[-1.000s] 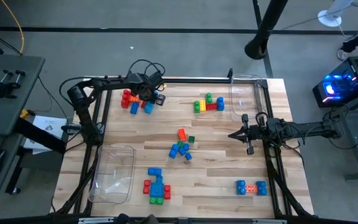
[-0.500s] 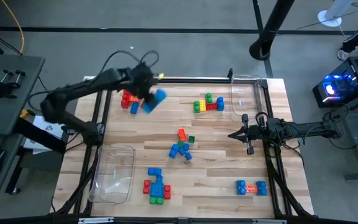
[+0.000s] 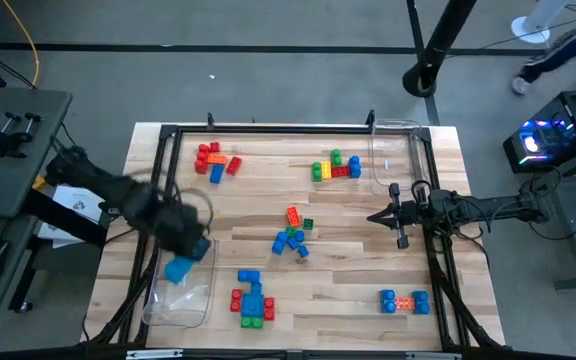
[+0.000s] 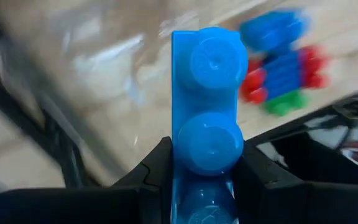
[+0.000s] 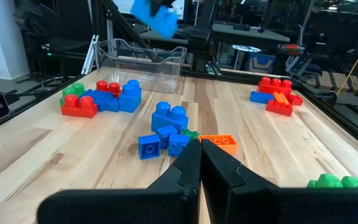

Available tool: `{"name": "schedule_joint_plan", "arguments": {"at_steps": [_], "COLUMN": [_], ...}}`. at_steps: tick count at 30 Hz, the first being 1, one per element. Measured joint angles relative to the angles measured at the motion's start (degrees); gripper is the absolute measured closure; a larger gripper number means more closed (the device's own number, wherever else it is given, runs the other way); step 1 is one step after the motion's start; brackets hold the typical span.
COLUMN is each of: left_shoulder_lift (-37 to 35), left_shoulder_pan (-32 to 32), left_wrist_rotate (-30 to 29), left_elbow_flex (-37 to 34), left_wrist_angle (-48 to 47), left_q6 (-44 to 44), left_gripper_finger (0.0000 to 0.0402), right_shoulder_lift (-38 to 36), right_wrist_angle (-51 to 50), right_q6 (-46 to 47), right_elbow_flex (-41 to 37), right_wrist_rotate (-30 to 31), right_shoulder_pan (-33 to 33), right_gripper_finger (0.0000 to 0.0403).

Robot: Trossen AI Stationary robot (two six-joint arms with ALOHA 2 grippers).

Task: Sort blocks by size
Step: Put the large blue game piece into the bottom transparent bin

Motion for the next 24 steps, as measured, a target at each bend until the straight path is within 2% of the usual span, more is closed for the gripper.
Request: {"name": "schedule_joint_plan", "arguments": {"at_steps": [2, 5, 8, 13, 16, 19, 21, 24], "left_shoulder_lift": [0.68, 1.69, 2.03, 1.20, -0.18, -2.12, -2.72, -0.10], "left_shoulder_pan": [-3.18, -5.94, -6.68, -5.67, -3.89, -0.38, 3.69, 10.49], "left_wrist_rotate": [3.57, 6.87, 7.23, 7.22, 5.98, 0.03, -3.47, -1.35], "left_elbow_flex": [-3.08, -7.12, -9.10, -9.16, -9.16, -9.16, -9.12, -8.84], "left_wrist_angle": [2.57, 7.92, 11.35, 10.87, 10.57, 15.72, 22.98, 31.63], "left_q6": [-5.96, -9.90, -10.69, -7.31, -3.17, 4.12, 11.87, 28.00], "left_gripper_finger": [0.0318, 0.0312, 0.0250, 0.0145, 0.0116, 0.0109, 0.0110, 0.0114], "right_shoulder_lift": [0.00, 0.00, 0.00, 0.00, 0.00, 0.00, 0.00, 0.00], "right_wrist_angle": [0.00, -0.01, -0.01, -0.01, -0.01, -0.01, -0.01, -0.01], "right_q6": [0.00, 0.00, 0.00, -0.01, 0.00, 0.00, 0.00, 0.00], "right_elbow_flex": [0.01, 0.02, 0.00, 0.00, 0.00, 0.00, 0.00, 0.00], "right_wrist_rotate": [0.00, 0.00, 0.00, 0.00, -0.01, 0.00, 0.00, 0.00], "right_shoulder_pan": [-0.02, -0.02, 0.00, -0.02, -0.01, -0.02, -0.01, -0.02], "right_gripper_finger": [0.0402, 0.0402, 0.0402, 0.0402, 0.0402, 0.0402, 0.0402, 0.0402]}}
